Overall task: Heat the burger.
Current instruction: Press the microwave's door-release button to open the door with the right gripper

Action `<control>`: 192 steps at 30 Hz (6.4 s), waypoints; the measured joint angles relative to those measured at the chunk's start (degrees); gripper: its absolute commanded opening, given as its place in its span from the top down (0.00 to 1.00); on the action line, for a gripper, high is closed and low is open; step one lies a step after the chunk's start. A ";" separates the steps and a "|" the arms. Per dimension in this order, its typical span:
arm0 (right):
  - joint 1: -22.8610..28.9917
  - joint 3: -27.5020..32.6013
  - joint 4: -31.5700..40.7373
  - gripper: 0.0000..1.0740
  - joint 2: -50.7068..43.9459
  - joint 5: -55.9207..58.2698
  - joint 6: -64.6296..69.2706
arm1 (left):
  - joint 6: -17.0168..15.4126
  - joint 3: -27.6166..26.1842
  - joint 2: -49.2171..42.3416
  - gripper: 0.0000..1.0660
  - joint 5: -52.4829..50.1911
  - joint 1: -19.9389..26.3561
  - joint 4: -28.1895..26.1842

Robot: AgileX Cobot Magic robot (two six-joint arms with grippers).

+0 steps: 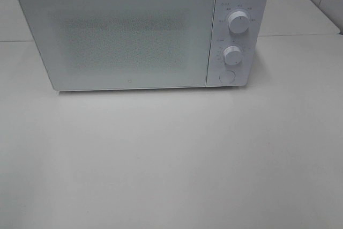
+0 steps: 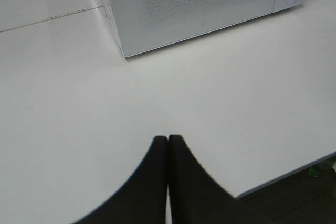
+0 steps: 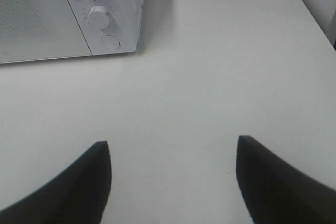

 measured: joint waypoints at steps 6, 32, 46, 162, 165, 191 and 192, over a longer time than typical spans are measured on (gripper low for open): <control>0.00 0.00 0.00 0.40 0.00 0.00 0.00 | 0.00 0.00 0.00 1.00 0.00 0.00 0.00; 0.00 -1.03 0.00 0.40 19.88 -16.56 -1.55 | -0.17 0.00 0.00 1.00 -0.06 0.00 0.00; 0.00 -1.03 0.00 0.54 39.02 -41.54 -1.78 | -0.17 0.00 0.00 1.00 -0.06 0.00 0.00; 15.18 -14.38 17.82 1.00 119.00 -104.62 59.70 | -0.17 0.00 0.00 1.00 -0.06 0.00 0.00; 15.18 -14.38 17.59 1.00 119.40 -105.25 59.93 | -0.17 0.00 0.00 1.00 -0.06 0.00 0.00; 15.70 -18.56 19.08 1.00 120.21 -101.53 59.93 | -0.17 0.00 0.00 1.00 -0.06 0.00 0.00; 15.70 -18.56 19.08 1.00 120.21 -101.53 59.93 | -0.17 0.00 0.00 1.00 -0.06 0.00 0.00</control>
